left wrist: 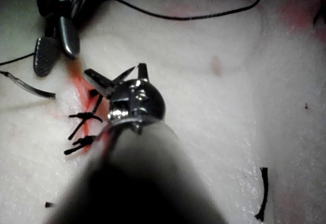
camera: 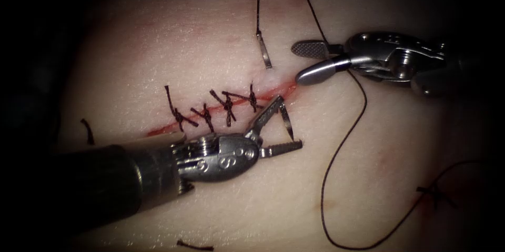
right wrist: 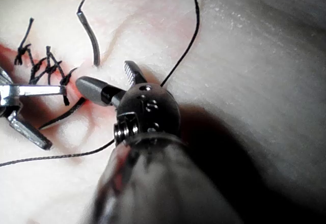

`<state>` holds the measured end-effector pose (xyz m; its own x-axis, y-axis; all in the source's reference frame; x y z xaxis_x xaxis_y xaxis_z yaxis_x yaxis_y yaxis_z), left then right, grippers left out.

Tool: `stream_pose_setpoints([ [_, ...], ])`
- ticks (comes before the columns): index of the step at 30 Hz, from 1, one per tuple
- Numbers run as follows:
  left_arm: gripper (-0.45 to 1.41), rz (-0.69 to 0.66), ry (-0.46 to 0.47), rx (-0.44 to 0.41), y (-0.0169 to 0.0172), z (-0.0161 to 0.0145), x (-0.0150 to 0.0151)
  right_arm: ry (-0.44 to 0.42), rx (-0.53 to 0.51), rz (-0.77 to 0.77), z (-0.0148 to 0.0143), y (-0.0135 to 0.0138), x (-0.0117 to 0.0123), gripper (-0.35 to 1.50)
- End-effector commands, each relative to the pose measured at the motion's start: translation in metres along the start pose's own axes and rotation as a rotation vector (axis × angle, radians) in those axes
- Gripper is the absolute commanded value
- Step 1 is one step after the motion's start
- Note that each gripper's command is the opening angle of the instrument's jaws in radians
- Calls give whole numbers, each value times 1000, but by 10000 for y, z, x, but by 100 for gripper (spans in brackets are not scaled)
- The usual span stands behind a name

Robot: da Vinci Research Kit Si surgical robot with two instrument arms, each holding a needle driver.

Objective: Wound Closure

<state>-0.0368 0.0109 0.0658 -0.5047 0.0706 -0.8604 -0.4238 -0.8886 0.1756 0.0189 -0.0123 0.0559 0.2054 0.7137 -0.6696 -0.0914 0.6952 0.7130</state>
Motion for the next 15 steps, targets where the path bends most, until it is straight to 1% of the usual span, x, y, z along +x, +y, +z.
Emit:
stream_pose_setpoints([
  [1,75,8,-6,5,1,8,-2,2,0,-1,8,0,-8,133],
  [7,63,39,-13,10,-6,16,-10,10,0,-6,9,-3,-13,131],
  [11,61,44,-21,15,-16,19,-23,22,-2,-7,9,-4,-14,130],
  [13,48,50,-21,18,-16,23,-30,28,-5,-12,10,-4,-14,126],
  [15,33,51,-26,22,-14,25,-29,37,-7,-5,10,-3,-14,125],
])
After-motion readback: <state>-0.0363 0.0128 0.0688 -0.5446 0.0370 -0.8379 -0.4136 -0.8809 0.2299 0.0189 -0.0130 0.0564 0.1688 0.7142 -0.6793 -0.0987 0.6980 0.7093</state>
